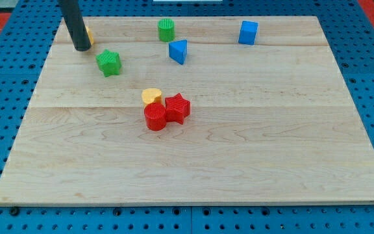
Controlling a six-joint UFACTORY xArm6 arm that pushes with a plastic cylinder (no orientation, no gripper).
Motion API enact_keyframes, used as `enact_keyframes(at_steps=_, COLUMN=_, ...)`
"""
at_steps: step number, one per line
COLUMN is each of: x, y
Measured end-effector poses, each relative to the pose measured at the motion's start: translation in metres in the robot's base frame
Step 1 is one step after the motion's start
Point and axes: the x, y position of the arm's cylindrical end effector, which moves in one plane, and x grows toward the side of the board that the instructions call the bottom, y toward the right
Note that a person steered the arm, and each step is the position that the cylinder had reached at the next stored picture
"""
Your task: Move blue triangle slightly left
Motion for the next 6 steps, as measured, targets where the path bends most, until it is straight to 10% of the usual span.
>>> enact_keyframes(at_steps=1, x=-0.007, y=-0.006)
enact_keyframes(at_steps=5, x=0.073, y=0.312)
enact_keyframes(at_steps=6, x=0.047, y=0.284)
